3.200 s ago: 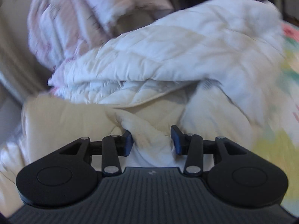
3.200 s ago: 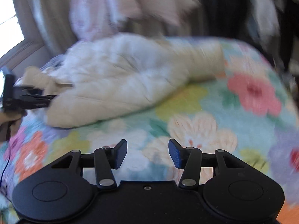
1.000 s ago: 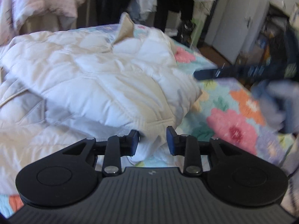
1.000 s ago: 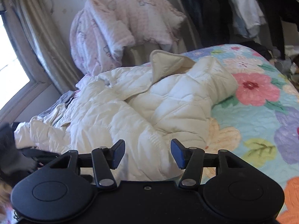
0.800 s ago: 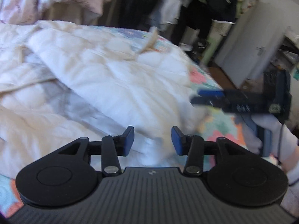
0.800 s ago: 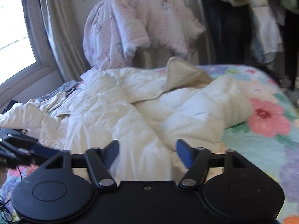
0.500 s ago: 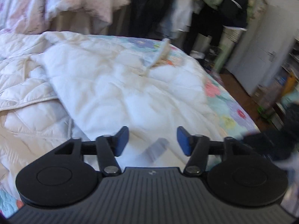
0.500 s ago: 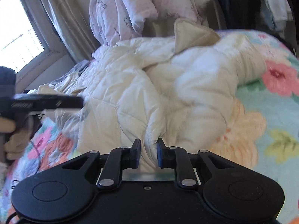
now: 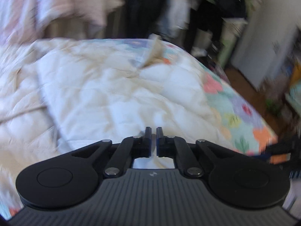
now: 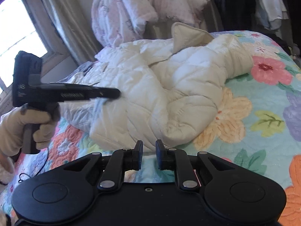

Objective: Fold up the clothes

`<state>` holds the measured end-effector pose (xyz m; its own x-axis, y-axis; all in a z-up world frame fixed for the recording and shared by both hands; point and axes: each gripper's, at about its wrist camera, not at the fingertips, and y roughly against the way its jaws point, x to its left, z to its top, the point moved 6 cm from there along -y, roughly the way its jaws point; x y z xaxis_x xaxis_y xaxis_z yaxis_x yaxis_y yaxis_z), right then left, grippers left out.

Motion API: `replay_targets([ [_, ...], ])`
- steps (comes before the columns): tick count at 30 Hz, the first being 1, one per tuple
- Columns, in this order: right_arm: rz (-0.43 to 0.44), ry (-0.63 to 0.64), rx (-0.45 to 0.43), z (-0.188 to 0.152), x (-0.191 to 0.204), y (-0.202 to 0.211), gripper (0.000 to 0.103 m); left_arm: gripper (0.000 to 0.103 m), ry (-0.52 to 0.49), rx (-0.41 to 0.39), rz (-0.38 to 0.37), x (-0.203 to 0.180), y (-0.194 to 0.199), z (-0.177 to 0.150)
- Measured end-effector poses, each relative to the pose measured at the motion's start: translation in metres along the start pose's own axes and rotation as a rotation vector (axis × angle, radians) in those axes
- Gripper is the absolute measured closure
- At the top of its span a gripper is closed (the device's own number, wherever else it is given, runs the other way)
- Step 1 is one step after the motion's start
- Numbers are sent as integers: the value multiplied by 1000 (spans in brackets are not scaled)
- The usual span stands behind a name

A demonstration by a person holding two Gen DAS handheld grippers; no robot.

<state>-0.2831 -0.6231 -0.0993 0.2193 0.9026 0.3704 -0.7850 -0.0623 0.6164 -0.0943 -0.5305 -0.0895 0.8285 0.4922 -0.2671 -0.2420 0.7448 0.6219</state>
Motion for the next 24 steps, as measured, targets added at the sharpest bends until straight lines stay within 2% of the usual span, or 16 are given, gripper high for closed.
replay_targets([
  [1,-8,-4,0,0,-1,-1,81,88,27,-5,18,8,2,2],
  [2,-15,-4,-5,1,-2,-1,81,74,45,-15,46,16,6,3],
  [3,-21,-3,-11,2,-2,-1,79,52,58,-23,74,23,8,4],
  [5,-38,-27,-20,4,-6,-2,69,35,79,-52,129,37,11,3],
  [7,-50,-57,-30,5,-11,-5,57,27,101,-96,168,48,12,1],
  [9,-53,-82,-32,6,-15,-8,56,21,153,-80,137,57,4,-2],
  [11,-41,-98,-24,6,-17,-12,56,21,236,-30,62,64,-9,-7],
  [13,-38,-109,-19,6,-19,-13,55,26,390,11,-53,69,-22,-16],
  [14,-37,-121,-17,6,-20,-13,55,40,469,24,-107,71,-27,-20],
  [15,-33,-135,-20,7,-20,-12,55,57,499,24,-138,71,-31,-23],
  [16,-25,-146,-26,9,-19,-12,54,65,493,14,-151,69,-32,-23],
  [17,-16,-144,-30,11,-16,-12,54,79,466,2,-151,64,-33,-22],
  [18,-6,-138,-33,13,-13,-11,53,84,422,-16,-145,59,-31,-20],
  [24,-10,-121,-28,15,-10,-9,49,87,232,-76,-210,15,-5,0],
])
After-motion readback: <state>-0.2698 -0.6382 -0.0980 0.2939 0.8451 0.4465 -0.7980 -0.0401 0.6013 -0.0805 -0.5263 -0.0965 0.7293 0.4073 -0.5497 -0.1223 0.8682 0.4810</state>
